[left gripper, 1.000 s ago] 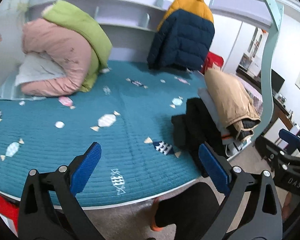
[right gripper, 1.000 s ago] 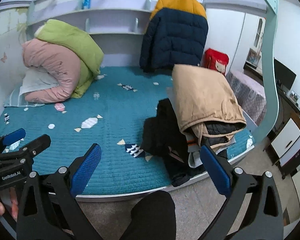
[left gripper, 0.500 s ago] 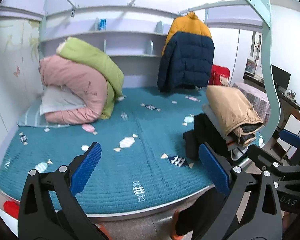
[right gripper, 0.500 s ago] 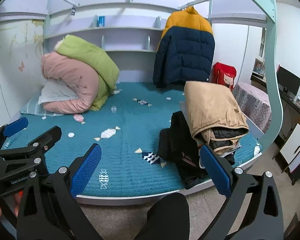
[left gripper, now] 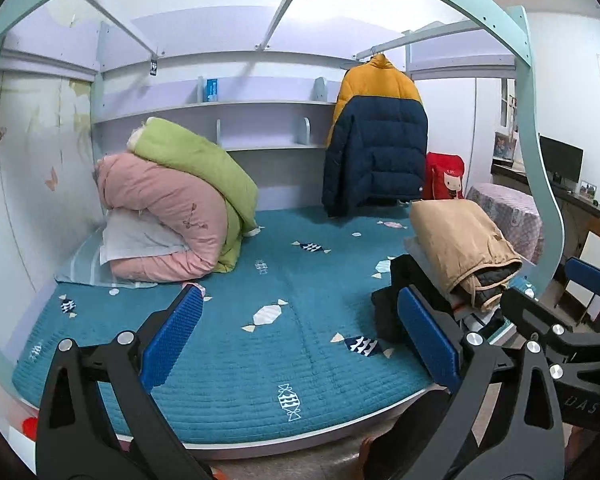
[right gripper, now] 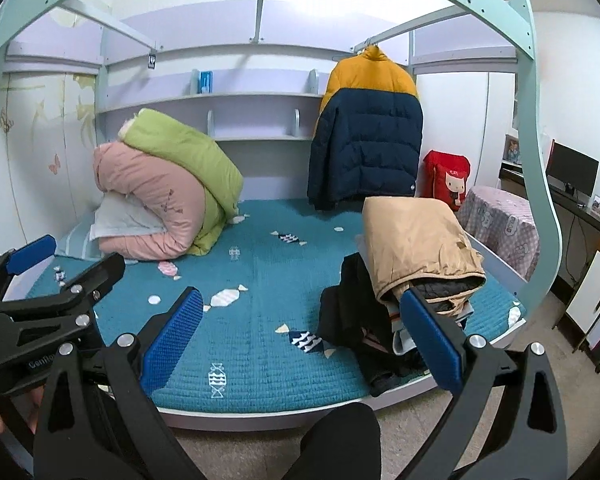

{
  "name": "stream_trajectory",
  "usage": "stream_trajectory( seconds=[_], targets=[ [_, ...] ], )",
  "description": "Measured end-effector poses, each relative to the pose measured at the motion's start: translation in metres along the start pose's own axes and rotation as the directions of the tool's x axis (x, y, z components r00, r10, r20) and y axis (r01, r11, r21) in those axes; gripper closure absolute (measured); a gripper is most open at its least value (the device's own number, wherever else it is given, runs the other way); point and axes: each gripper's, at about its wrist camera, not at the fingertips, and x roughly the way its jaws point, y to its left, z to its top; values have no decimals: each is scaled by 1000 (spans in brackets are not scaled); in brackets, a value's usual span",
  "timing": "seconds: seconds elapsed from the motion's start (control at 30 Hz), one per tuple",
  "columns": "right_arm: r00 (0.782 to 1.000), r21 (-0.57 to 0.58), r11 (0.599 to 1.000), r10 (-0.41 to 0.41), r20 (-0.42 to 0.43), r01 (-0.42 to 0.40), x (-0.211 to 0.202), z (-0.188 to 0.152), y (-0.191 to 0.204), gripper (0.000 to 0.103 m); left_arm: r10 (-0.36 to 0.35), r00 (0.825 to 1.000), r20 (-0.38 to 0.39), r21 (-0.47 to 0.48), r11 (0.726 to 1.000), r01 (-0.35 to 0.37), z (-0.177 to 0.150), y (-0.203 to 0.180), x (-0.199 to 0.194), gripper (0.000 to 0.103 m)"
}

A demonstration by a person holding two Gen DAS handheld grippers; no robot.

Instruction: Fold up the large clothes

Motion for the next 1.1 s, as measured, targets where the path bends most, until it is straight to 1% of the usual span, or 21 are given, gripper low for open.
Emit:
stream_trajectory(
  seconds=[0.07, 0.27, 0.7, 0.93, 1.1],
  targets=[
    [1000, 9, 1000, 5, 17, -5, -4, 1, -2, 7, 5, 1000, -2, 10, 1000, -5, 1, -3, -2, 5],
    [1000, 19, 1000, 7, 26, -8, -10, 3, -3, 8, 42, 999, 27, 31, 999, -43, 5, -9, -9, 5],
    [998, 31, 1000, -5, 65, 3, -24, 7, 0, 7, 32, 998, 51, 15, 999, -33, 9, -9, -17, 5],
    [998, 36, 999, -11, 69, 9, -24, 7, -1, 7, 40, 997, 65, 21, 999, -42, 11, -10, -16, 5],
    [997, 37, 999, -17, 69, 14, -25, 8, -1, 7, 34, 997, 67, 15, 999, -35, 11, -8, -16, 5]
  ],
)
